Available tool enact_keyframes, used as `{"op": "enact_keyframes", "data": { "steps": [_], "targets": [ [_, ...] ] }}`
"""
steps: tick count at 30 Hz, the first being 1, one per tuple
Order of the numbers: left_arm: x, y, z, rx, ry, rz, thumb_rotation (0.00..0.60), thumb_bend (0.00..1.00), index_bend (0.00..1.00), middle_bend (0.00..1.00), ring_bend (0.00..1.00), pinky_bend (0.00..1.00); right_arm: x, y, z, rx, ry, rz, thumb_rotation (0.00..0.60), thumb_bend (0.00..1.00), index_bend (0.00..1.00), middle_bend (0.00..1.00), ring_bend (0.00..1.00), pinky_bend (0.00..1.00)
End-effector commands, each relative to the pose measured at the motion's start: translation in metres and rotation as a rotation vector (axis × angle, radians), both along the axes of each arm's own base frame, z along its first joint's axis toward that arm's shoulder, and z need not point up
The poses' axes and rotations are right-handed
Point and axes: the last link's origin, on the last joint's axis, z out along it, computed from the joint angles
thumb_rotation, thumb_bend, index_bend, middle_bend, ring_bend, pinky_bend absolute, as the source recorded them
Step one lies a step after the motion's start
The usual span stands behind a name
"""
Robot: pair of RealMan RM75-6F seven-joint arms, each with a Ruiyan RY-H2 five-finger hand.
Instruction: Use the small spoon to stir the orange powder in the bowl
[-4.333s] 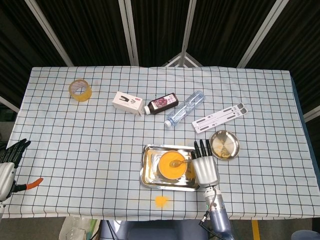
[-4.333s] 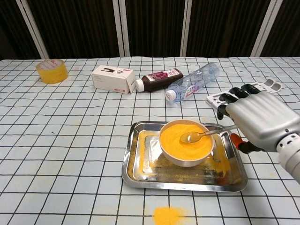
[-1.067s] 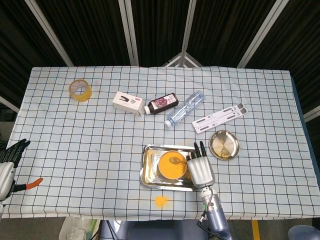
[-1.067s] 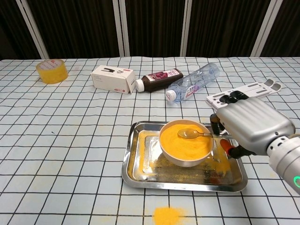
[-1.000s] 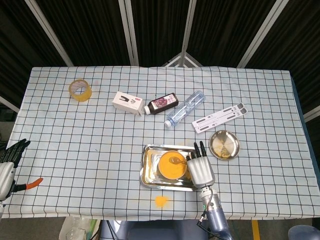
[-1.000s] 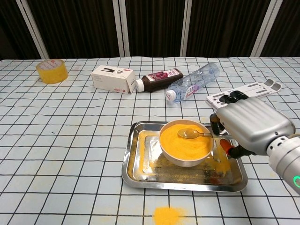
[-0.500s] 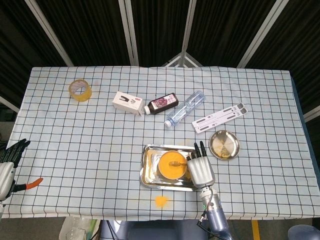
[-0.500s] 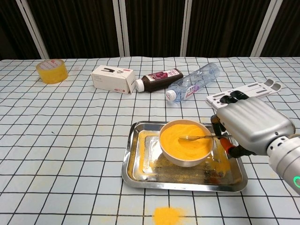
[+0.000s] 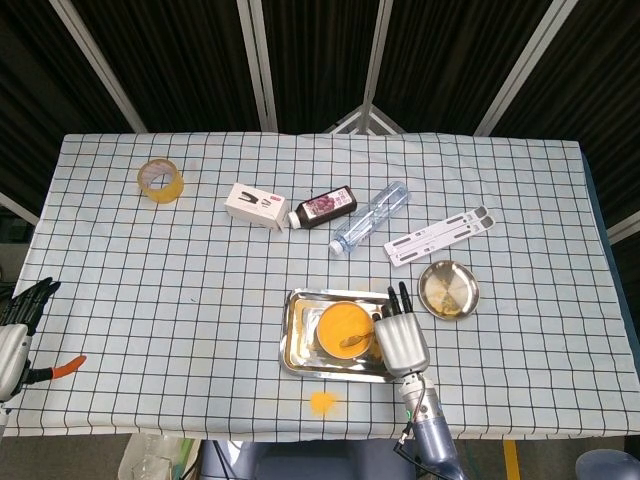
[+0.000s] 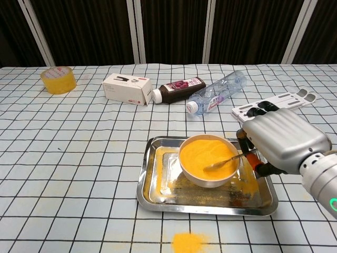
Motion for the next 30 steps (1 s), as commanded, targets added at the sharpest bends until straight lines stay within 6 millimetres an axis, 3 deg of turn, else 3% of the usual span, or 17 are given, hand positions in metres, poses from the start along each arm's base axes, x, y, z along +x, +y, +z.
{"op": "enact_keyframes", "data": {
  "steps": [1,13,18,25,30],
  "targets": [
    [0.0,0.0001,0.0,0.0,-0.001,0.0,0.6,0.0,0.0,0.0,0.0,0.0,-0.0002,0.0,-0.0001,0.0,0.0,0.002,0.6,0.63,0.58,0.46,0.13,0.0],
    [0.0001,0.0002,0.0002,0.001,-0.001,0.0,0.6,0.0,0.0,0.0,0.0,0.0,0.0002,0.0006,0.0003,-0.003,-0.005,0.015,0.6,0.71,0.65,0.5,0.16,0.0],
    [0.0,0.0001,0.0001,0.001,-0.001,0.001,0.6,0.0,0.0,0.0,0.0,0.0,0.0011,0.0002,0.0014,-0.007,-0.011,0.019,0.6,0.8,0.69,0.53,0.19,0.0],
    [0.0,0.0001,0.0001,0.001,-0.001,0.001,0.6,0.0,0.0,0.0,0.0,0.0,0.0023,-0.0003,0.0033,-0.018,-0.018,0.037,0.6,0.95,0.83,0.64,0.36,0.0],
    [0.0001,0.0001,0.0001,0.001,-0.001,0.001,0.6,0.0,0.0,0.0,0.0,0.0,0.0013,0.0002,0.0034,-0.021,-0.016,0.047,0.6,0.98,0.85,0.66,0.38,0.0]
  ]
}}
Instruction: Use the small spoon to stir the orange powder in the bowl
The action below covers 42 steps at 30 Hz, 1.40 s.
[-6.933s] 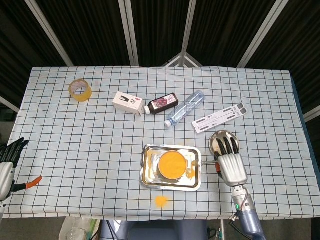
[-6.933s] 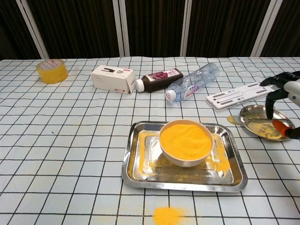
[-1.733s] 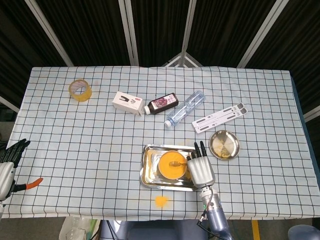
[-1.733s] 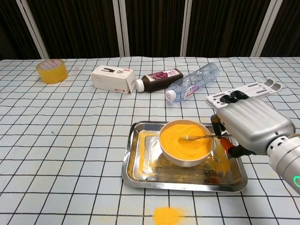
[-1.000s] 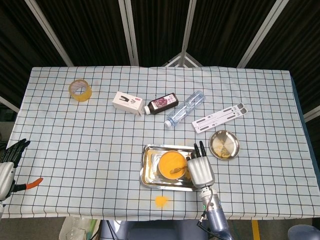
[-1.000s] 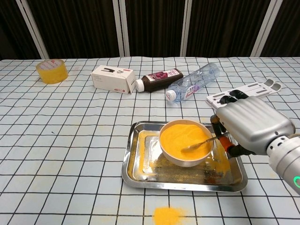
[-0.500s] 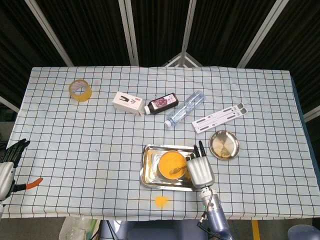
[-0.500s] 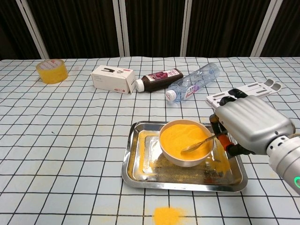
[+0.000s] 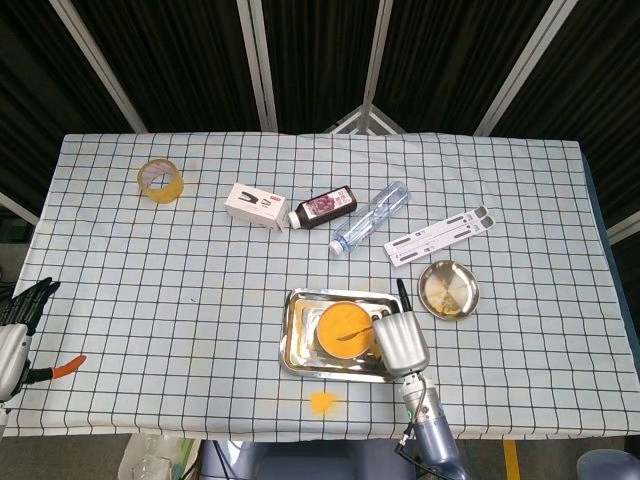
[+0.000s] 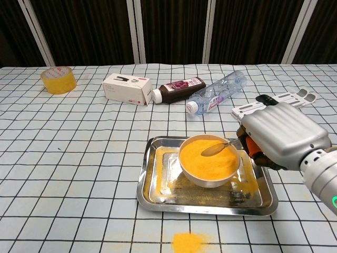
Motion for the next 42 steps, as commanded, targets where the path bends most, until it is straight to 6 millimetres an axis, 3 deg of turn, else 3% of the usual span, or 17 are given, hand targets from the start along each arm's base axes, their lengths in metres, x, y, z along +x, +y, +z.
{"op": "enact_keyframes", "data": {
  "steps": [1,12,19,28,42],
  "targets": [
    [0.0,0.0,0.0,0.0,0.0,0.0,0.6,0.0,0.0,0.0,0.0,0.0,0.0,0.0,0.0,-0.001,0.001,0.002,0.6,0.98,0.86,0.66,0.38,0.0],
    [0.0,0.0,0.0,0.0,-0.001,0.001,0.6,0.0,0.0,0.0,0.0,0.0,-0.002,0.001,0.0,-0.009,0.029,0.021,0.6,0.98,0.87,0.7,0.39,0.0],
    [0.0,0.0,0.0,0.001,0.0,-0.001,0.6,0.0,0.0,0.0,0.0,0.0,-0.002,-0.003,0.004,-0.104,0.289,0.286,0.6,0.98,0.87,0.7,0.39,0.0],
    [0.0,0.0,0.001,0.002,-0.003,-0.003,0.6,0.0,0.0,0.0,0.0,0.0,-0.01,-0.007,0.003,-0.161,0.539,0.48,0.6,0.98,0.87,0.7,0.39,0.0],
    [0.0,0.0,0.0,0.001,-0.004,-0.003,0.6,0.0,0.0,0.0,0.0,0.0,-0.022,-0.017,0.017,-0.225,0.711,0.532,0.6,0.98,0.88,0.71,0.39,0.0]
  ]
}}
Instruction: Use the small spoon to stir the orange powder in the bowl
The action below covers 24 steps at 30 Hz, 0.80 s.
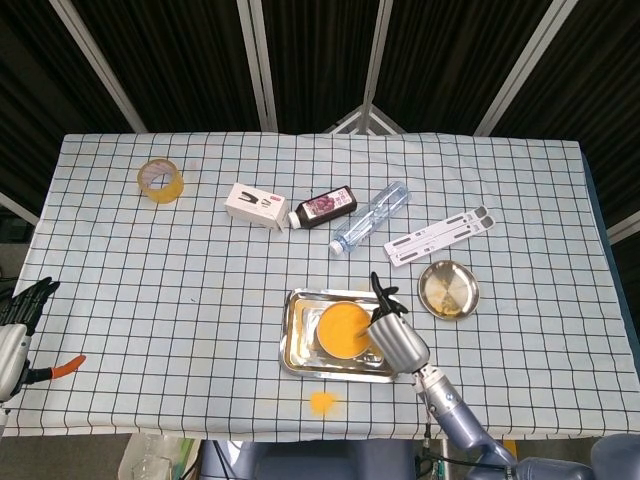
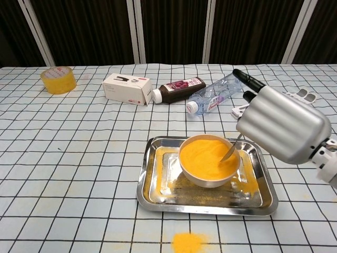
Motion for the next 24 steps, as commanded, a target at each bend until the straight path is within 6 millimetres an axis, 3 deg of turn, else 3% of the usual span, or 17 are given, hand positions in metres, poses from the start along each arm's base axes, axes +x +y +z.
{"op": "enact_keyframes", "data": {
  "steps": [1,8,15,24],
  "targets": [
    [0.0,0.0,0.0,0.0,0.0,0.0,0.6,0.0,0.0,0.0,0.0,0.0,-0.004,-0.001,0.003,-0.014,0.035,0.006,0.6,0.98,0.88,0.71,0.39,0.0],
    [0.0,0.0,0.0,-0.001,0.0,0.0,0.6,0.0,0.0,0.0,0.0,0.0,-0.009,0.001,0.004,-0.034,0.079,0.019,0.6,0.98,0.88,0.71,0.39,0.0],
    [0.001,0.0,0.001,0.006,-0.009,0.002,0.6,0.0,0.0,0.0,0.0,0.0,-0.007,0.003,-0.009,-0.021,0.115,0.031,0.6,0.98,0.88,0.71,0.39,0.0],
    [0.001,0.0,0.001,0.007,-0.015,0.0,0.6,0.0,0.0,0.0,0.0,0.0,0.009,0.0,-0.021,-0.008,0.069,0.028,0.6,0.98,0.88,0.71,0.39,0.0]
  ]
}}
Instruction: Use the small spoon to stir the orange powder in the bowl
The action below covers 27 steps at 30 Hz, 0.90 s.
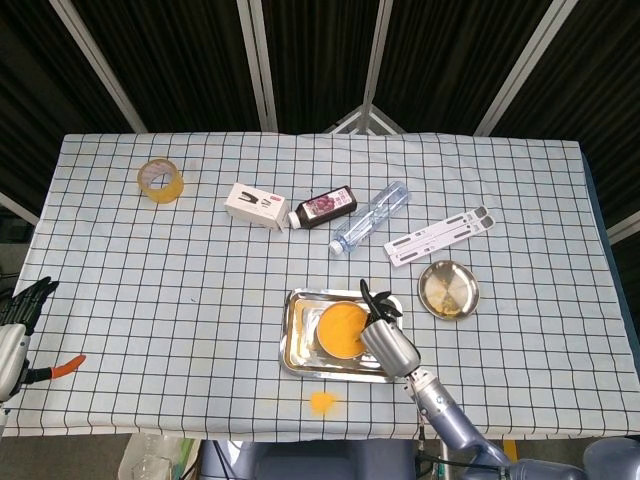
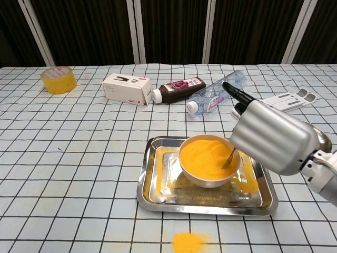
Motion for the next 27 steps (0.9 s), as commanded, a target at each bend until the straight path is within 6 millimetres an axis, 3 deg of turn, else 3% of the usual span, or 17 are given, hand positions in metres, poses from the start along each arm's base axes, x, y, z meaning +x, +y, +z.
{"op": "enact_keyframes", "data": {
  "steps": [1,11,27],
  "targets": [
    [0.0,0.0,0.0,0.001,-0.001,0.0,0.6,0.0,0.0,0.0,0.0,0.0,0.008,-0.003,-0.002,-0.003,-0.018,0.002,0.6,0.98,0.88,0.71,0.39,0.0],
    [0.0,0.001,0.001,0.001,-0.005,-0.001,0.6,0.0,0.0,0.0,0.0,0.0,0.032,-0.012,-0.003,-0.009,-0.047,0.029,0.6,0.98,0.88,0.71,0.39,0.0],
    [0.0,0.0,-0.001,-0.002,0.002,0.003,0.6,0.0,0.0,0.0,0.0,0.0,0.011,0.006,0.01,-0.001,0.019,0.015,0.6,0.98,0.88,0.71,0.39,0.0]
  ]
}}
